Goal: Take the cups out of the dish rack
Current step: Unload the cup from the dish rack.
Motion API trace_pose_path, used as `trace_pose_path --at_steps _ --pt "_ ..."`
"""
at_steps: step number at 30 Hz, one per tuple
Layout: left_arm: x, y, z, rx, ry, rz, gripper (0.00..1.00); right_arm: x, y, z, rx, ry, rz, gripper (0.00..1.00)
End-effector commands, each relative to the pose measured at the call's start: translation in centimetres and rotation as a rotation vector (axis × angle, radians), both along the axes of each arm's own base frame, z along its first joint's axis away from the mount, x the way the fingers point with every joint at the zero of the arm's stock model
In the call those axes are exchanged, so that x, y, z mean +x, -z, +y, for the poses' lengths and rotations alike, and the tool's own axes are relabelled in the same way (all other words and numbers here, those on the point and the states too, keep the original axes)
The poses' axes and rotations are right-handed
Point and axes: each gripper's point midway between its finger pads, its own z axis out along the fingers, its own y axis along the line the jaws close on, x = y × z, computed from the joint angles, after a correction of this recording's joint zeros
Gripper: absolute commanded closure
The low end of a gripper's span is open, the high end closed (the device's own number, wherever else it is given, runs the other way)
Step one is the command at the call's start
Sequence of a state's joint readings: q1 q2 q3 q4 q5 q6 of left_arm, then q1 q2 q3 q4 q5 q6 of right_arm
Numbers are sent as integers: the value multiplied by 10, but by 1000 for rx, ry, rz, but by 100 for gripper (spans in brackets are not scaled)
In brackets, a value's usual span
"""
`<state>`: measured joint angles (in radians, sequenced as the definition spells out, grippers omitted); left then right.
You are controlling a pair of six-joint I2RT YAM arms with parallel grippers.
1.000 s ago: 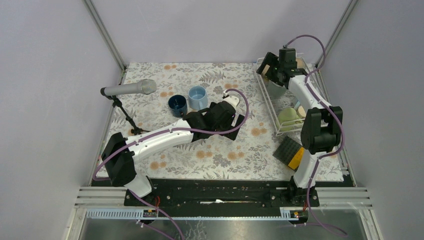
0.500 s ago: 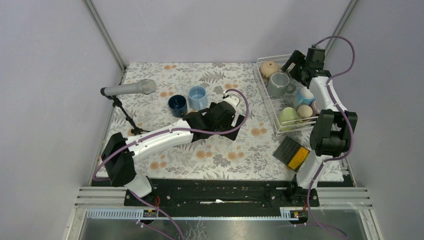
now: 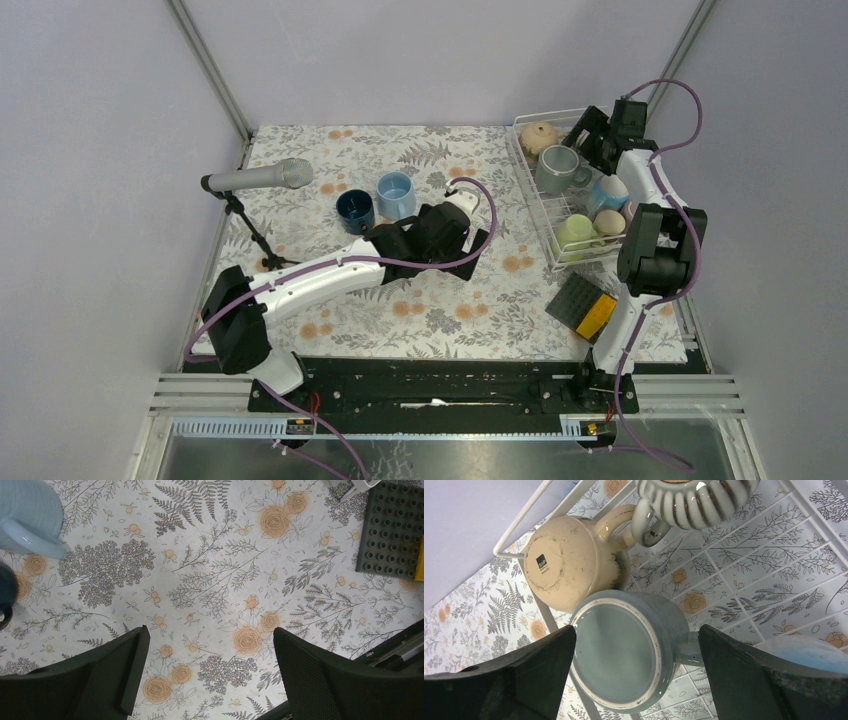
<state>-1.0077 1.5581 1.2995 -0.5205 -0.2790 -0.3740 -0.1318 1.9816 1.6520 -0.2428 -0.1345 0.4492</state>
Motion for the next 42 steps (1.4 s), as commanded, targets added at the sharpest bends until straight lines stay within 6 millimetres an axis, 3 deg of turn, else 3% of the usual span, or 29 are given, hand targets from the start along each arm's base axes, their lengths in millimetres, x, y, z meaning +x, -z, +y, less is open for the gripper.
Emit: trace_pose_path --at_steps 1,10,17,21,28,37,42 --pt "0 -24 -4 -76 7 -41 1 7 -17 6 23 -29 -53 0" --pt "-1 -26 -4 -82 9 -42 1 0 -16 9 41 -21 -51 0" --pt "-3 -27 -4 -79 10 -48 1 13 -27 3 10 -15 -88 0" --pt "-3 -27 -2 -79 6 -51 1 16 -22 4 25 -12 -64 0" --pt "-3 -27 -3 -83 8 -46 1 0 -1 11 66 -17 -19 0" --pt "-5 -27 -4 -88 10 -45 1 -12 4 18 88 -36 -5 0" --pt "-5 -26 -4 -87 12 -45 1 -21 -4 28 107 -43 -23 0"
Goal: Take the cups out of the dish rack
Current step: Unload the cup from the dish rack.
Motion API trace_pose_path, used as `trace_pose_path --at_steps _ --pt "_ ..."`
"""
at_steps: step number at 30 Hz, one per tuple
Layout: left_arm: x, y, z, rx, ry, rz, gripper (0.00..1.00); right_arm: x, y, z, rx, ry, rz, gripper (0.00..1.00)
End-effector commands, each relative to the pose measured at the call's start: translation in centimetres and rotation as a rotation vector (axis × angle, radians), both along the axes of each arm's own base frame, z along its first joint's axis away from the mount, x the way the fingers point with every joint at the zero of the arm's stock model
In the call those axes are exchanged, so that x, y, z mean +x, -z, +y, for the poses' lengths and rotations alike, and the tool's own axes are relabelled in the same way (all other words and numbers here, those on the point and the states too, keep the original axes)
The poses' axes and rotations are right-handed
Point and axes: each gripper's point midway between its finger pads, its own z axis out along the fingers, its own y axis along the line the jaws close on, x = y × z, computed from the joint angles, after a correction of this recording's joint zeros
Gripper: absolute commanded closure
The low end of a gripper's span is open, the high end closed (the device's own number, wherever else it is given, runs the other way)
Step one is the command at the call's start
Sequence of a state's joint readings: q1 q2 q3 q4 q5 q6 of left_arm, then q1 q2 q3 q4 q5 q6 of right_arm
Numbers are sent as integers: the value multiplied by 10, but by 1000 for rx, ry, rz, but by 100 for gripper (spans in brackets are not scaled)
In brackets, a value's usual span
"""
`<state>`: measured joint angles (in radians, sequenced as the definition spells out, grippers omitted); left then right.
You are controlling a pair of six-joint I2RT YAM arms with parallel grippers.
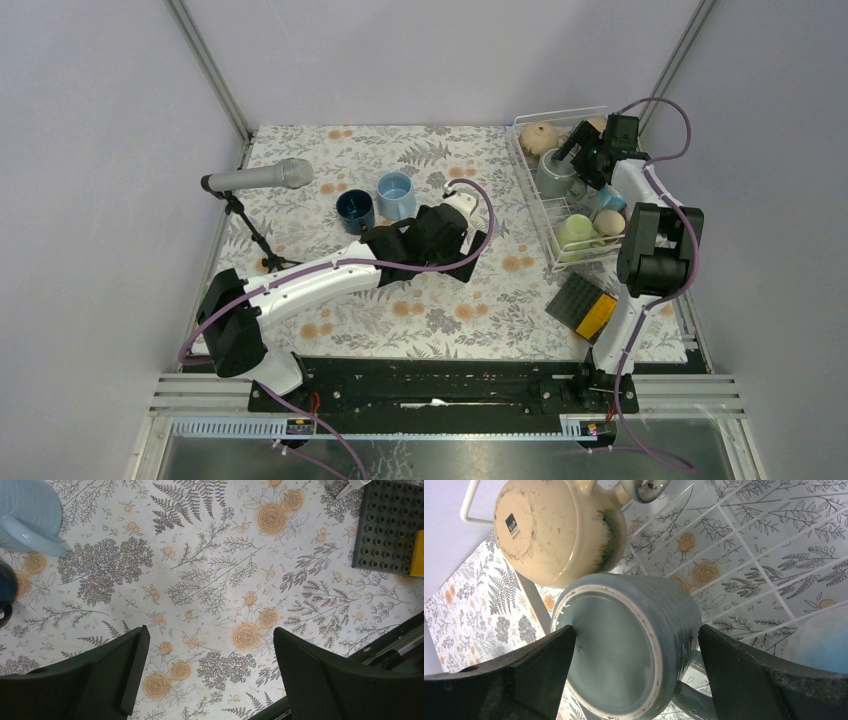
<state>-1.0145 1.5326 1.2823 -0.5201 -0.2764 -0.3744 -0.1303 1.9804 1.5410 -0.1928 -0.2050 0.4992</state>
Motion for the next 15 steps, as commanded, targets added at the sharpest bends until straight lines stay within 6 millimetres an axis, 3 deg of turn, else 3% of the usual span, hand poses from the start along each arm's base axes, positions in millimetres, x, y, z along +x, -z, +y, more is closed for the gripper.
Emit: trace_pose_path --at_steps 1,5,15 --pt "0 -23 -7 -80 3 -42 1 -7 -41 14 15 -19 -86 0" --pt "0 -23 -7 -78 5 -40 1 -14 -49 27 2 -46 -97 0" --pt "-1 -21 -7 -77 4 -39 1 -34 -41 59 -41 -105 -50 0"
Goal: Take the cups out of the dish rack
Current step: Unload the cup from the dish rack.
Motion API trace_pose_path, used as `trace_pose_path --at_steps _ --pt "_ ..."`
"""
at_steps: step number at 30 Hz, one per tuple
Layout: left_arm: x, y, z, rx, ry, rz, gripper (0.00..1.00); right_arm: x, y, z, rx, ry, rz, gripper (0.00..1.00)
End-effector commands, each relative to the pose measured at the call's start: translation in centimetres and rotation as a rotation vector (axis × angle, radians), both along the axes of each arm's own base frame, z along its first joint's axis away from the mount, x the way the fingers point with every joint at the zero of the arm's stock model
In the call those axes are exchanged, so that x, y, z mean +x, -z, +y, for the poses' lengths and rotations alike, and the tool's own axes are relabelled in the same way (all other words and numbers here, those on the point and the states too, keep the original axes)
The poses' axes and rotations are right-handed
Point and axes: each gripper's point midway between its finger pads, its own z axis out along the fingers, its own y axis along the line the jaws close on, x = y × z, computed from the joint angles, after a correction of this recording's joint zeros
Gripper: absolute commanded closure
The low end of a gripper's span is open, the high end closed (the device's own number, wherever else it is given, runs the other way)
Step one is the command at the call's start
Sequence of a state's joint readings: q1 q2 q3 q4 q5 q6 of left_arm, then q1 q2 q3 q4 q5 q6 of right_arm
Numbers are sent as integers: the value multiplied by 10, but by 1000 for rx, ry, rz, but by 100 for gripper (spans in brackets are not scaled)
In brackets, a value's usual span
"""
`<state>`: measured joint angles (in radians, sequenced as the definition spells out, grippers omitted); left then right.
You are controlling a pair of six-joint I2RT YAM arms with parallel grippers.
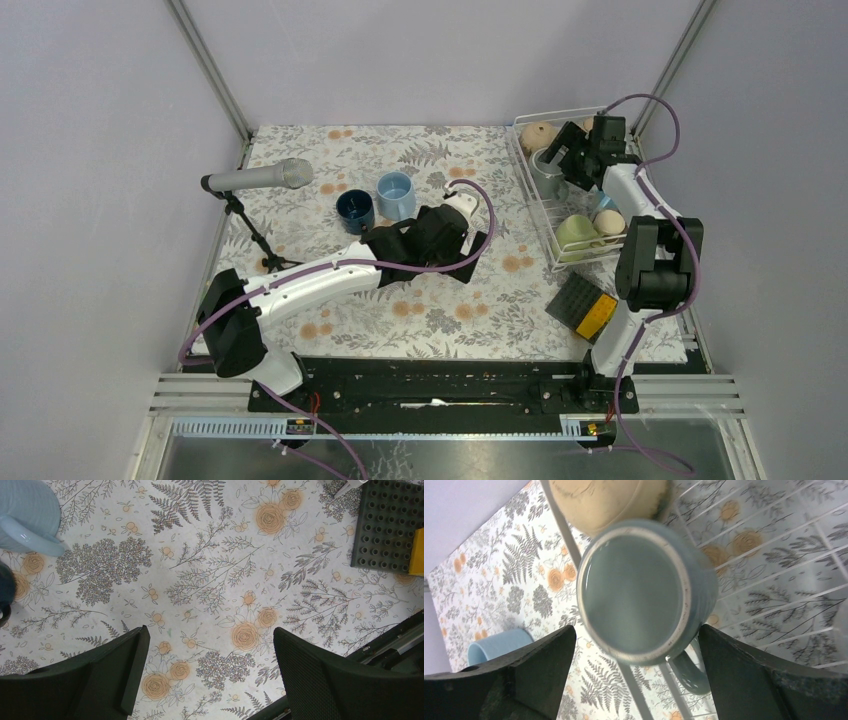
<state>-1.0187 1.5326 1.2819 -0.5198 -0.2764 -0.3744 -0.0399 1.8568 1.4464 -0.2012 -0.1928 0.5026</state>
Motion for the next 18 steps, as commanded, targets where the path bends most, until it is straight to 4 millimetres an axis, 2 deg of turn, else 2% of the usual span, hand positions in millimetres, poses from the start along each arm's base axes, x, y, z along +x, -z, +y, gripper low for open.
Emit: trace_pose_path --at_steps 1,8,10,14,18 --pt "1 -21 -6 -76 -1 -39 1 -10 -18 9 -54 -23 -22 0" --pt "1 -19 -8 -80 3 -32 1 -32 -9 -14 -185 14 25 3" --pt "0 -19 -9 -80 5 -30 1 -37 -6 -9 -221 5 38 7" --pt "0 -18 -9 -81 8 -26 1 -35 -4 -8 -261 -11 44 27" --pt "0 -17 -10 -77 8 -26 1 -31 -1 0 -317 -45 54 38"
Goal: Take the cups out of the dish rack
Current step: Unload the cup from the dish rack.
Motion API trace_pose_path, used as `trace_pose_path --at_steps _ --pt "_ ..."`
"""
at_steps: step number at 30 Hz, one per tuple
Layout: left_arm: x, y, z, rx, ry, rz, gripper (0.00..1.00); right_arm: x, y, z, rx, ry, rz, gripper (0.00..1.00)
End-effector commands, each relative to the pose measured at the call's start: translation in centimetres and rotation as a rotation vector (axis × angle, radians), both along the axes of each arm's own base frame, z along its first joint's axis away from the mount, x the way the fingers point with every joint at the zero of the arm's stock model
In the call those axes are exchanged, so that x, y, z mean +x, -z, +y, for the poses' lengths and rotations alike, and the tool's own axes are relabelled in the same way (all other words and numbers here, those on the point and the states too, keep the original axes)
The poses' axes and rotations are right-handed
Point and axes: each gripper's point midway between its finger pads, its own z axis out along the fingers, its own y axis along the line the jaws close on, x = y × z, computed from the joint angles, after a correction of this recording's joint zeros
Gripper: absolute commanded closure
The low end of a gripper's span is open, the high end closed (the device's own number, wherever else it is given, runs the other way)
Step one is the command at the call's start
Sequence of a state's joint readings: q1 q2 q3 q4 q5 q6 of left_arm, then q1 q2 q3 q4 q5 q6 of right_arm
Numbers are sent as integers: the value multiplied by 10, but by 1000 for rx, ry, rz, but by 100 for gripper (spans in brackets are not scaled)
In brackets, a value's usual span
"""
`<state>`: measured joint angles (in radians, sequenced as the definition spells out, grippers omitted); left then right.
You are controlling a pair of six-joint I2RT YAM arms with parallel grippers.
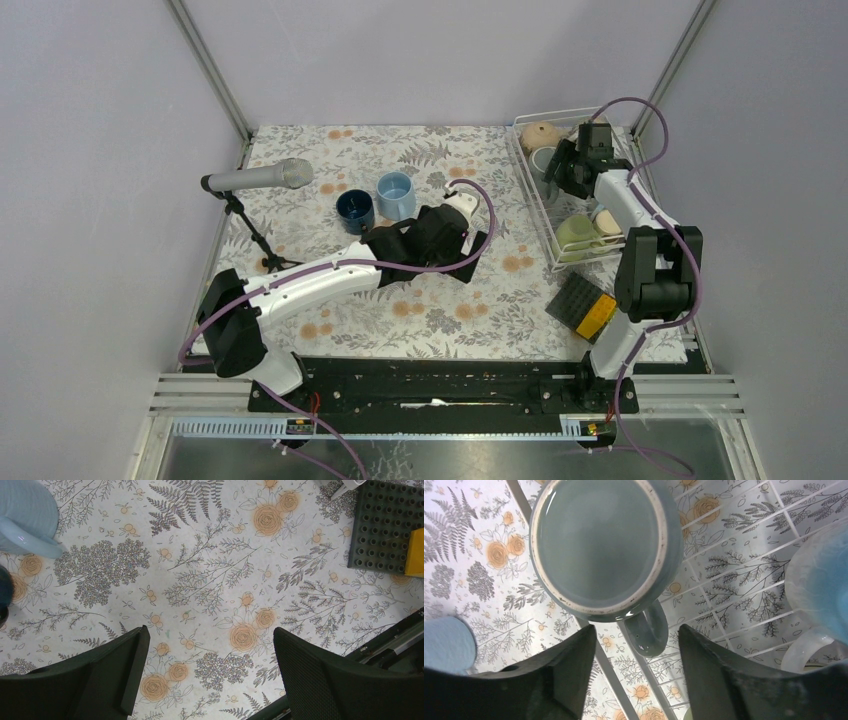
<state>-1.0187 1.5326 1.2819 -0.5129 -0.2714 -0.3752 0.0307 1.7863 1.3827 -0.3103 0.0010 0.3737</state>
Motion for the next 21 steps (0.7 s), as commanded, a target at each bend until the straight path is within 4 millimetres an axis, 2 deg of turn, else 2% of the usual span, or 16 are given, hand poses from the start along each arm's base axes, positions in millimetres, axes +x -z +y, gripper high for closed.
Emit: trace_pose_path --at_steps 1,10,21 --pt "0 -17 -8 -70 4 -27 1 6 -14 3 -98 -34 -24 39" --pt "0 -14 -9 -66 9 -22 1 10 9 -1 -151 -43 29 48" --pt "1 -12 -9 -60 8 -20 1 19 20 1 -190 -47 34 53"
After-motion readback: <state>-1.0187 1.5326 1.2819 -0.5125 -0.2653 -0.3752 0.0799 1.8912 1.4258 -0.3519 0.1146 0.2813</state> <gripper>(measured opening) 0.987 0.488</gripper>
